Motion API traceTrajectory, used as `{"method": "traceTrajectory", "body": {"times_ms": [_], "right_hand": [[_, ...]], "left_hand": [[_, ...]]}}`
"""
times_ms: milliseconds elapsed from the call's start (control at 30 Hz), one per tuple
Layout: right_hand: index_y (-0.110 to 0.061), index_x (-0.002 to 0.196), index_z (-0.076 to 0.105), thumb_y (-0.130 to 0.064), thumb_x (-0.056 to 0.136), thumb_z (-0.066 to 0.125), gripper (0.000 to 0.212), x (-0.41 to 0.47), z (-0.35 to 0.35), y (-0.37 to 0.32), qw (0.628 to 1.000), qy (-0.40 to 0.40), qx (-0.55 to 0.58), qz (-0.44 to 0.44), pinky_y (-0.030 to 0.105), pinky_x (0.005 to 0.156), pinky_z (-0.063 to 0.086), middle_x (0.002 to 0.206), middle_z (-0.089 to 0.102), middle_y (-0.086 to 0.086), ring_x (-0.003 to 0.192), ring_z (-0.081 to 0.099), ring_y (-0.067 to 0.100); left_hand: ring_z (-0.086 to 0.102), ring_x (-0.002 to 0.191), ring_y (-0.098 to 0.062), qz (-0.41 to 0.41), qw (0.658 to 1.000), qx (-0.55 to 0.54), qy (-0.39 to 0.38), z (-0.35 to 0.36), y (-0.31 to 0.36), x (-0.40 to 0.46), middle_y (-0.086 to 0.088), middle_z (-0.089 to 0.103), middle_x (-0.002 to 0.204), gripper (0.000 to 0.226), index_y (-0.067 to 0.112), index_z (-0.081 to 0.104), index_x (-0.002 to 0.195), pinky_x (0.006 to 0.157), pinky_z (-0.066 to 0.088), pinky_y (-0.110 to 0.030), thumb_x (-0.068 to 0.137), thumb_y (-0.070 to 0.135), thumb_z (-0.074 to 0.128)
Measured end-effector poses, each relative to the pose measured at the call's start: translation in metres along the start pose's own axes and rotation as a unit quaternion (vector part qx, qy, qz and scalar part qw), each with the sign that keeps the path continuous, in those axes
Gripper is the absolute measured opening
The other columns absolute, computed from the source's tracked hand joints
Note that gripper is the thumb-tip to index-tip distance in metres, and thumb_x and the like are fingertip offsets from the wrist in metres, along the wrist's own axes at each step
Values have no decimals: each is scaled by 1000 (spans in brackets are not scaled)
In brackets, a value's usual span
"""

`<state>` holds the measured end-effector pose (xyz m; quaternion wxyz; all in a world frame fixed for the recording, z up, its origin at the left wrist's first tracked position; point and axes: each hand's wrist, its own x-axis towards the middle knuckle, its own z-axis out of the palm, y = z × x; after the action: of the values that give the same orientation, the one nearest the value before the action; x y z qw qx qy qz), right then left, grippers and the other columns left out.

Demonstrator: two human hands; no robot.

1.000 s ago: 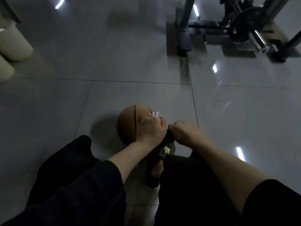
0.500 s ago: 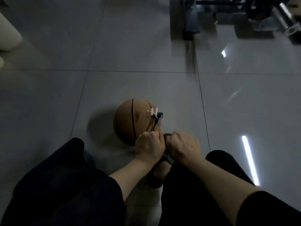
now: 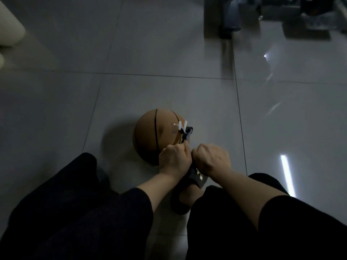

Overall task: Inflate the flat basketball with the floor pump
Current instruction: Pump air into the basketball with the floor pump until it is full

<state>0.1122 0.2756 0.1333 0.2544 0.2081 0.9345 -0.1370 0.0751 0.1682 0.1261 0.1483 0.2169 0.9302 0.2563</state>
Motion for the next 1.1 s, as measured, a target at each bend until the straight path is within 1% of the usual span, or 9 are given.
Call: {"method": "traceTrajectory", "body": {"times_ms": [100,200,333,467,600,667,767,933,1100], "right_hand": [[-19,68,47,-26,95,35,31,-31,-9,-3,999,-38,36,8,31,62,41,81,54,9,74,54,27],[-15,84,55,-28,95,36,25,-50,-23,2,999,-42,16,-15,34,68,41,100,59,12,94,58,31],[-13,67,48,-28,95,38,33,-68,-90,2,998,-15,54,-8,33,65,43,80,57,10,70,54,25],[-8,74,60,-27,93,44,31,-82,-137,-2,991,1,130,26,34,57,46,67,59,9,55,53,21],[-14,68,51,-30,90,43,28,-77,-94,2,997,33,68,14,31,56,41,74,54,7,63,51,22],[-16,63,46,-29,87,45,27,-67,-62,3,997,29,62,22,27,51,30,70,49,5,58,45,18],[-17,61,42,-28,89,42,30,-48,-27,2,996,23,69,46,29,53,33,66,47,5,55,43,19],[-16,61,45,-24,92,41,33,-19,-7,2,996,23,52,61,27,49,34,62,48,4,52,44,18],[-15,61,46,-24,92,37,34,4,1,-10,998,24,53,33,27,47,28,62,48,3,52,43,17]], "left_hand": [[64,71,-28,36,999,8,-11,-14,7,-17,-14,67,75,47,5,65,77,55,40,-27,100,28,31],[64,72,-27,67,998,9,16,-33,21,-27,-13,66,74,47,4,65,76,56,35,-27,100,26,32],[58,77,-30,102,993,9,64,-85,64,-20,-18,66,84,42,1,65,80,62,31,-29,98,24,35],[53,65,-25,114,990,-11,87,-115,88,-11,-6,51,62,46,9,54,63,58,28,-27,98,30,33],[59,73,-31,97,991,11,96,-80,71,-18,-18,64,76,46,0,65,76,60,30,-27,98,26,34],[61,68,-30,85,993,11,76,-55,52,-20,-17,64,70,47,2,64,70,56,31,-26,99,25,34],[57,54,-26,59,997,-1,40,-26,24,-19,-9,55,56,48,13,50,57,45,29,-25,99,27,33],[57,49,-25,43,998,-31,19,4,1,-6,-9,56,54,53,9,56,60,44,39,-26,97,32,26],[54,47,-23,-1,998,-37,41,10,-20,5,-6,53,52,54,9,54,57,44,36,-24,96,31,24]]}}
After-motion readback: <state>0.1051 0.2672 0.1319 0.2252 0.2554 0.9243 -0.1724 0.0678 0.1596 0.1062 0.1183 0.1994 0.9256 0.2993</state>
